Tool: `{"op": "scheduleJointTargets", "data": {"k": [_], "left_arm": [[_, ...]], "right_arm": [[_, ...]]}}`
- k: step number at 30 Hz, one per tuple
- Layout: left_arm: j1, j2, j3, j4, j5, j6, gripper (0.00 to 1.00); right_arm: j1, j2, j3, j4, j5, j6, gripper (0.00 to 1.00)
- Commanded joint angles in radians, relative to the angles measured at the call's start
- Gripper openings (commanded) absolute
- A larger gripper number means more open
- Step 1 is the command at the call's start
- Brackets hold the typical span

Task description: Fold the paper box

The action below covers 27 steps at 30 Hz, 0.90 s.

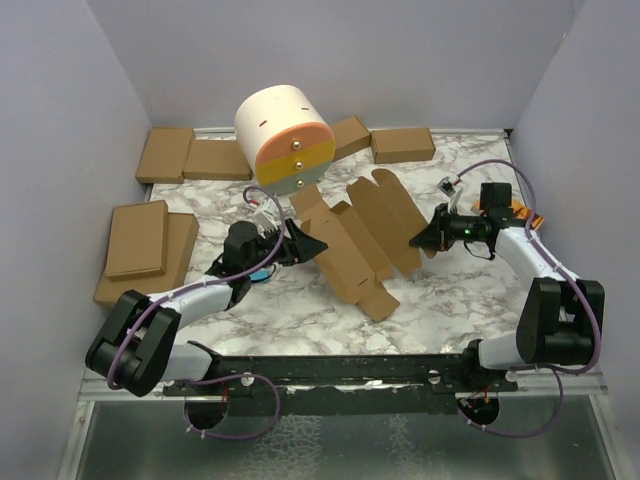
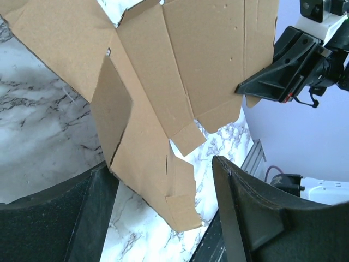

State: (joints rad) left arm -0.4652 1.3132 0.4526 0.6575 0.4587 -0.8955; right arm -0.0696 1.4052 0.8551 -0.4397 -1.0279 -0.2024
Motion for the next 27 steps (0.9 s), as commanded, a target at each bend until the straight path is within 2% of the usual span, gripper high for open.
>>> {"op": "scheduleJointTargets", "data": {"k": [1,5,8,14,20,22,26,27], "left_arm": [[0.028,-0.046,-0.025,0.011,0.051,0.012,0.68],[0.043,-0.044,-0.036,0.062,0.088,-0.012,0.51],[0.051,-0.044,-0.034,0.074,0.112,-0.014,0.51],[0.073,-0.071,-0.041,0.065,0.151,0.004,0.59],[0.083,-0.075,-0.075,0.171,0.201,-0.029,0.58],[0.083,-0.056,-0.083,0.226,0.223,-0.051,0.54],[0.082,-0.026,-0.085,0.297,0.255,-0.077,0.40],[0.085,-0.024,-0.084,0.298,0.255,-0.075,0.30]], "right_arm": [[-0.025,0.027,0.010,0.041,-0.093,0.030,0.01],[-0.038,0.032,0.006,0.050,-0.127,0.044,0.01],[-0.046,0.030,0.001,0.060,-0.142,0.055,0.01],[-0.066,0.034,-0.003,0.075,-0.167,0.072,0.01],[-0.072,0.042,-0.005,0.076,-0.175,0.072,0.01],[-0.072,0.041,-0.005,0.077,-0.178,0.072,0.01],[-0.072,0.039,-0.007,0.078,-0.185,0.072,0.01],[-0.073,0.038,-0.006,0.078,-0.186,0.072,0.01]]}}
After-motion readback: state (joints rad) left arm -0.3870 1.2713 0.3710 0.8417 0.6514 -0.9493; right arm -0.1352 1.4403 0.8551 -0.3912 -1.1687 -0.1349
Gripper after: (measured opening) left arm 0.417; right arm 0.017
